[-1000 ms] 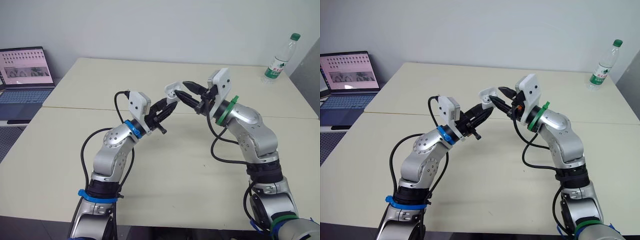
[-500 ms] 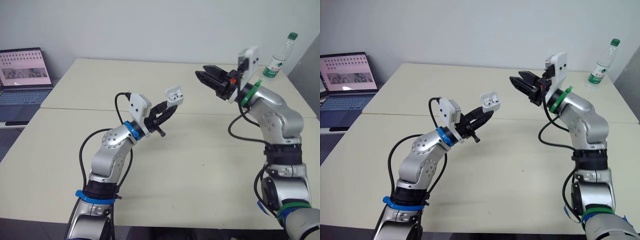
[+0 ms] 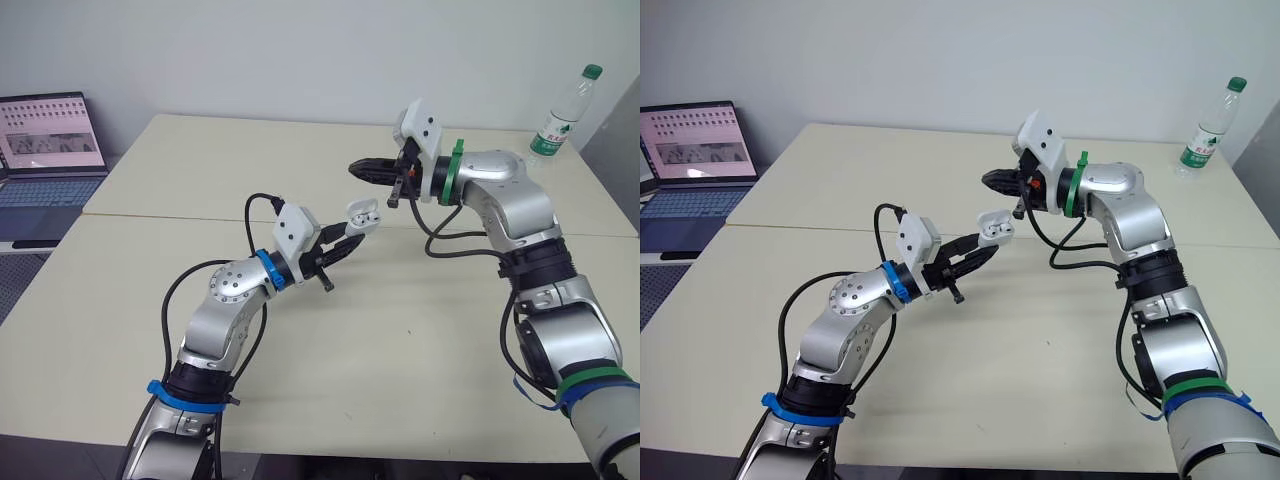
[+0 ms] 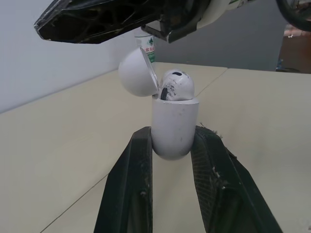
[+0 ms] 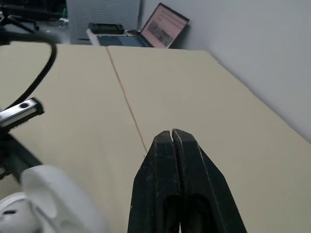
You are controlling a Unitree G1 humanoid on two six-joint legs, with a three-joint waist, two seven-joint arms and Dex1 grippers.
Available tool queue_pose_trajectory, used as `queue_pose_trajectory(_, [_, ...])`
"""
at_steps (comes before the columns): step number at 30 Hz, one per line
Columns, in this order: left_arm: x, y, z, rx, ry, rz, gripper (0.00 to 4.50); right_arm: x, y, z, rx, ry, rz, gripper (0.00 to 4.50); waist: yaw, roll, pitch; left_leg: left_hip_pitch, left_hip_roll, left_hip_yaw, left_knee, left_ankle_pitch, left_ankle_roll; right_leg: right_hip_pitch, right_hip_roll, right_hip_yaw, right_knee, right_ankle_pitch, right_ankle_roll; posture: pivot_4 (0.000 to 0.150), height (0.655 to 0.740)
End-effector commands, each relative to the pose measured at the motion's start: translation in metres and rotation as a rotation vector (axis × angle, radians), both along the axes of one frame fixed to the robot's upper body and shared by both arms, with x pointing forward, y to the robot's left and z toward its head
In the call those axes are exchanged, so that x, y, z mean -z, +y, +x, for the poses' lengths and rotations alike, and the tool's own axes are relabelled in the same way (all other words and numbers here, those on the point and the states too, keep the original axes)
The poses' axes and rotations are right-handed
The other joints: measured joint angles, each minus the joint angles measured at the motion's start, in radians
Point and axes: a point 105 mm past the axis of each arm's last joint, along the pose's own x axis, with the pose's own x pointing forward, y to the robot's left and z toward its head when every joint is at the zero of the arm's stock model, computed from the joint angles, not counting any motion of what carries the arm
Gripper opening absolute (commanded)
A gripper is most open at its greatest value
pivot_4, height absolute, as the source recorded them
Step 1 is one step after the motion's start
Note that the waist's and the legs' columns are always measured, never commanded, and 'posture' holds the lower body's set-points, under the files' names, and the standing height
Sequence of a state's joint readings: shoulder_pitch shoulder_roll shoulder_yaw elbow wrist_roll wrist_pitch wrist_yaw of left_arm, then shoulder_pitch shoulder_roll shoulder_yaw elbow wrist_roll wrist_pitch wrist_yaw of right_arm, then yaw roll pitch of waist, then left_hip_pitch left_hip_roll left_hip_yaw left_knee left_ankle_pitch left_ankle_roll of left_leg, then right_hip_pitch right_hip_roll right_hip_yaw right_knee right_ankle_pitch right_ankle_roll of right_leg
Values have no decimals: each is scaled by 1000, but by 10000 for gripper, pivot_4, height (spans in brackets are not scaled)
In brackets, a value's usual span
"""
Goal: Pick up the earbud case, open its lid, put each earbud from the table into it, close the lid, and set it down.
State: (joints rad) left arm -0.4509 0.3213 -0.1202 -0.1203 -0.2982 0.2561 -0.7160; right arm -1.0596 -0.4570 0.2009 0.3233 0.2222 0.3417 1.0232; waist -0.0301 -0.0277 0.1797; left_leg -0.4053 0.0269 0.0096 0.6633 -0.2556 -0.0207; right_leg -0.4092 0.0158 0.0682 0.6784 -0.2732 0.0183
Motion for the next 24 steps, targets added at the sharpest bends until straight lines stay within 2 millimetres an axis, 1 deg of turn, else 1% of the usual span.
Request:
queue_pose_trajectory(1, [-15, -3, -6, 13, -64, -14, 7502, -2, -1, -17, -75, -79, -88, 328, 0, 0, 0, 0, 0, 0, 0, 0, 0, 0, 0, 0, 0, 0, 0, 1500, 7400])
queue_pose_trajectory(4, [-16, -2, -5, 7, -68, -12, 7502, 5, -4, -25, -98, -80, -122, 328, 0, 0, 0, 0, 0, 0, 0, 0, 0, 0, 0, 0, 0, 0, 0, 1500, 7400])
queue_pose_trajectory(7, [-18, 0, -3, 3, -72, -10, 7502, 10, -9, -29, -97, -76, -144, 328, -2, 0, 0, 0, 0, 0, 0, 0, 0, 0, 0, 0, 1, 0, 0, 1500, 7400])
queue_pose_trajectory(14, [-18, 0, -4, 7, -74, -4, 7502, 14, -21, -35, -90, -58, -171, 328, -1, 0, 0, 1, 0, 0, 1, 0, 0, 0, 0, 0, 1, 0, 0, 1500, 7400])
queue_pose_trajectory(17, [-17, 0, -3, 11, -72, -1, 7502, 7, -24, -34, -64, -48, -134, 328, -2, 0, 0, 1, 0, 0, 1, 0, 0, 0, 0, 0, 1, 0, 0, 1500, 7400])
queue_pose_trajectory(20, [-16, -2, -4, 19, -70, -1, 7502, -8, -23, -26, -31, -59, -63, 328, -2, 0, 0, 1, 0, 0, 1, 0, 0, 0, 0, 0, 1, 0, 0, 1500, 7400])
queue_pose_trajectory(24, [-16, -2, -4, 22, -72, 0, 7502, -25, -22, -20, -33, -28, 5, 328, -2, 0, 0, 1, 0, 0, 1, 0, 0, 0, 0, 0, 2, 0, 0, 1500, 7400])
